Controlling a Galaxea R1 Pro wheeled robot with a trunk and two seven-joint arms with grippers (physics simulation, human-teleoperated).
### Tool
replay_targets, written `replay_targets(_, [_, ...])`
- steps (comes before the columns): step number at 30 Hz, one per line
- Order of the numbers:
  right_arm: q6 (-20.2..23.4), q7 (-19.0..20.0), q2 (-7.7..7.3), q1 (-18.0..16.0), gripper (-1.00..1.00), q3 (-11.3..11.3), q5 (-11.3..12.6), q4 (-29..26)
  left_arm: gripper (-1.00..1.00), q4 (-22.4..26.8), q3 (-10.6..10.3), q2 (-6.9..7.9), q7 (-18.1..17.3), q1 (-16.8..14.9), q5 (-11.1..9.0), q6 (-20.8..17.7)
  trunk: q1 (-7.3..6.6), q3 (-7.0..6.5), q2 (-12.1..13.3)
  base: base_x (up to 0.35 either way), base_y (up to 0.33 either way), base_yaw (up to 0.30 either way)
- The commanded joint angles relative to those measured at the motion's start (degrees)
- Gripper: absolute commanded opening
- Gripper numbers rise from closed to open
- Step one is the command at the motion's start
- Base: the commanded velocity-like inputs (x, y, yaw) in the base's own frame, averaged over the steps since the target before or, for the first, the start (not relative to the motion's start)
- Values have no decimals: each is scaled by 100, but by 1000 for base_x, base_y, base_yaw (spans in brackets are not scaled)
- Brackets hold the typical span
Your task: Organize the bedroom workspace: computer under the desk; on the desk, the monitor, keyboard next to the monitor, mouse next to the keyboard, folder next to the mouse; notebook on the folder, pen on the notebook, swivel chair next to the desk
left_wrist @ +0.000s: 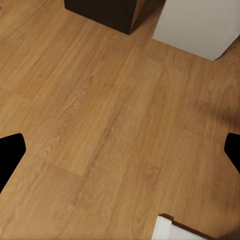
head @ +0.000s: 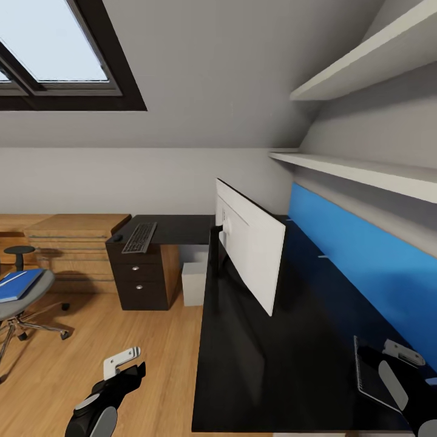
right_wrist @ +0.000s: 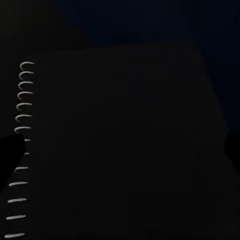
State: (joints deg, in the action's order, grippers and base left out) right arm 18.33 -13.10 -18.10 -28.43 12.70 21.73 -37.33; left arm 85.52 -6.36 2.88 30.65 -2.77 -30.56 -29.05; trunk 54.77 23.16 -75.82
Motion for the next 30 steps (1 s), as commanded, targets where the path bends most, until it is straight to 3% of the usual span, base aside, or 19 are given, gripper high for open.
replay_targets(1, [22, -35, -1, -1, 100, -5, 59, -11, 100, 8, -14, 5, 60, -5, -56, -6, 0, 7, -4, 0, 0, 0])
replay_targets(7, [22, -35, -1, -1, 100, -5, 59, -11, 100, 8, -15, 5, 65, -5, -54, -5, 0, 7, -4, 0, 0, 0])
replay_targets(15, [23, -35, -1, -3, 100, -5, 59, -11, 100, 8, -15, 5, 72, -5, -50, -4, 176, 151, -325, 0, 0, 0])
replay_targets(30, [22, -38, 8, -1, 100, -13, 59, -11, 100, 6, -18, 2, 65, -5, -56, -4, 176, 151, -325, 0, 0, 0])
